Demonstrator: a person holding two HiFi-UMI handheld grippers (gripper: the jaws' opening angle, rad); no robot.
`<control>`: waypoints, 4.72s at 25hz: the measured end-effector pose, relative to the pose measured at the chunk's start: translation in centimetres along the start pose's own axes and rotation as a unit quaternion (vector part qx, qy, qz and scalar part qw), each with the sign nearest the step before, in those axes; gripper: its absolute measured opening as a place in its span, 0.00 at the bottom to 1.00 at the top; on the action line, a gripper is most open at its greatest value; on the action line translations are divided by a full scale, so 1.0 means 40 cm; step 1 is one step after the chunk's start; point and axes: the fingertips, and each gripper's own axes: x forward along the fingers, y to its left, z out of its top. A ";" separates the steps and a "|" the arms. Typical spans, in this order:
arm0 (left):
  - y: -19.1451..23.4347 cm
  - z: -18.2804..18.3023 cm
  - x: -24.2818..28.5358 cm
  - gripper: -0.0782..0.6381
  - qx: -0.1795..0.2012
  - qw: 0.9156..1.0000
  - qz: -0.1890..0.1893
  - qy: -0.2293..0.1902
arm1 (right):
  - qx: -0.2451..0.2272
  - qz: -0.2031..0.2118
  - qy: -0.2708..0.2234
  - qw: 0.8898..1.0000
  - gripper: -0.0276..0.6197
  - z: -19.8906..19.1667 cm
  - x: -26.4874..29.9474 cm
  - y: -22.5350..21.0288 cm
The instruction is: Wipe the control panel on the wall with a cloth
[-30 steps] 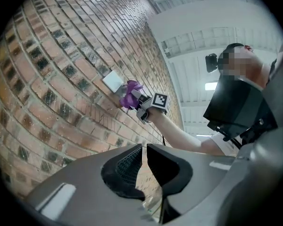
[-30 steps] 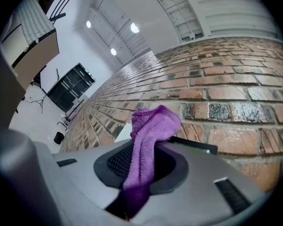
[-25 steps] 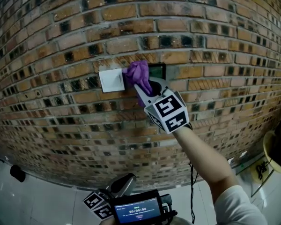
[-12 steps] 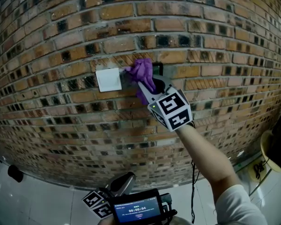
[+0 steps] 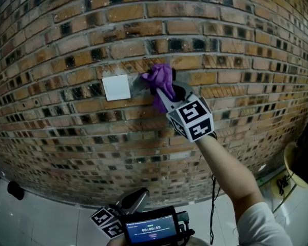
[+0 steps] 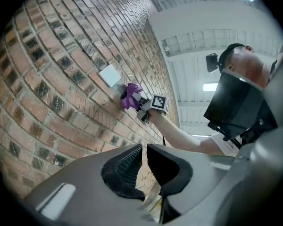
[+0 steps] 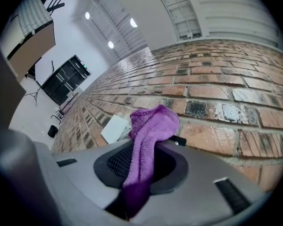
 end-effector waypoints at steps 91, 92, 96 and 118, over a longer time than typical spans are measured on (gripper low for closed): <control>-0.024 -0.020 -0.018 0.13 -0.015 1.000 -0.006 0.006 | 0.004 -0.027 0.031 0.999 0.17 -0.029 -0.028 -0.060; -0.025 -0.022 -0.016 0.13 -0.016 1.000 -0.007 0.007 | 0.004 -0.028 0.033 0.999 0.17 -0.033 -0.032 -0.065; -0.030 -0.024 -0.010 0.13 -0.015 1.000 -0.012 0.009 | 0.007 -0.036 0.037 0.999 0.17 -0.043 -0.048 -0.087; -0.038 -0.031 -0.001 0.13 -0.016 1.000 -0.015 0.019 | -0.001 -0.102 0.045 0.994 0.17 -0.064 -0.143 -0.195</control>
